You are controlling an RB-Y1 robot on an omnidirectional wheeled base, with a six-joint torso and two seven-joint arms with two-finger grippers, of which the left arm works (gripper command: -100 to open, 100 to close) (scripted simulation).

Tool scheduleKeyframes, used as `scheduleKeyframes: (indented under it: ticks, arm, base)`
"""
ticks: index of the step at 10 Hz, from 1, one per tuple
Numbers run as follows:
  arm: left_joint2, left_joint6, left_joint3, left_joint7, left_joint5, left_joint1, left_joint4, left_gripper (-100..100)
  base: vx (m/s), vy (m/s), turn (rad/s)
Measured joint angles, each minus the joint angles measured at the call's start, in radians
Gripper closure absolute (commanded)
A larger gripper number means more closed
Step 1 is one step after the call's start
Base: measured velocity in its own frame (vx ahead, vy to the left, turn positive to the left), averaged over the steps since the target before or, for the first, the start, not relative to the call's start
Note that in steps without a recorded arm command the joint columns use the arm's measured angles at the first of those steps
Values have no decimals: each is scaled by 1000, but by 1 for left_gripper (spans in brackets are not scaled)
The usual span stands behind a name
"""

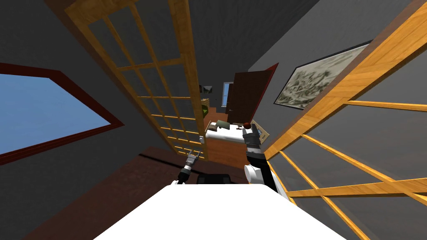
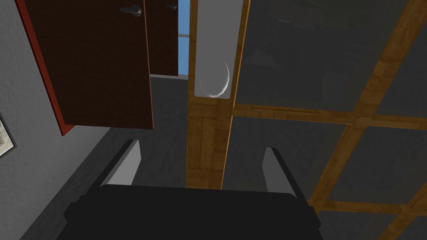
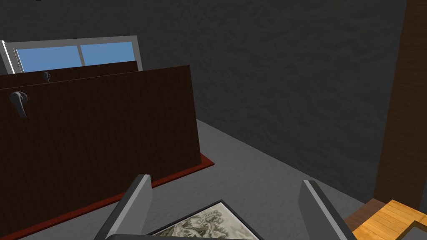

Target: Pull the door open

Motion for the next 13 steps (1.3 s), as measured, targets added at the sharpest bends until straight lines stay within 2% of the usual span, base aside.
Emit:
scheduleKeyframes:
  ticks: [1, 2, 4, 5, 6, 7, 8, 9, 10, 11, 13]
  arm:
    - [0, -1, 0, -3, -1, -1, 2, -100]
    - [12, -4, 8, 4, 5, 0, 6, -100]
    - [43, -39, 33, 16, 24, -5, 52, -100]
    - [66, -45, 48, 33, 34, -5, 60, -100]
    - [81, -56, 60, 43, 43, -4, 74, -100]
    - [90, -81, 74, 42, 53, -7, 108, -100]
    - [105, -101, 87, 47, 63, 1, 121, -100]
    - [124, -118, 102, 56, 74, -2, 144, -100]
    - [145, -147, 120, 63, 87, -10, 187, -100]
    - [159, -147, 129, 76, 94, -1, 172, -100]
    - [180, -156, 148, 95, 108, 15, 173, -100]
  base:
    - [-7, -100, -118]
    - [-15, -197, -126]
    - [18, -194, -153]
    - [107, -154, -131]
    - [116, -109, -128]
    - [167, -114, -152]
    - [200, -72, -164]
    - [216, -42, -160]
    - [199, -31, -143]
    - [210, 1, -141]
    - [120, 12, -44]
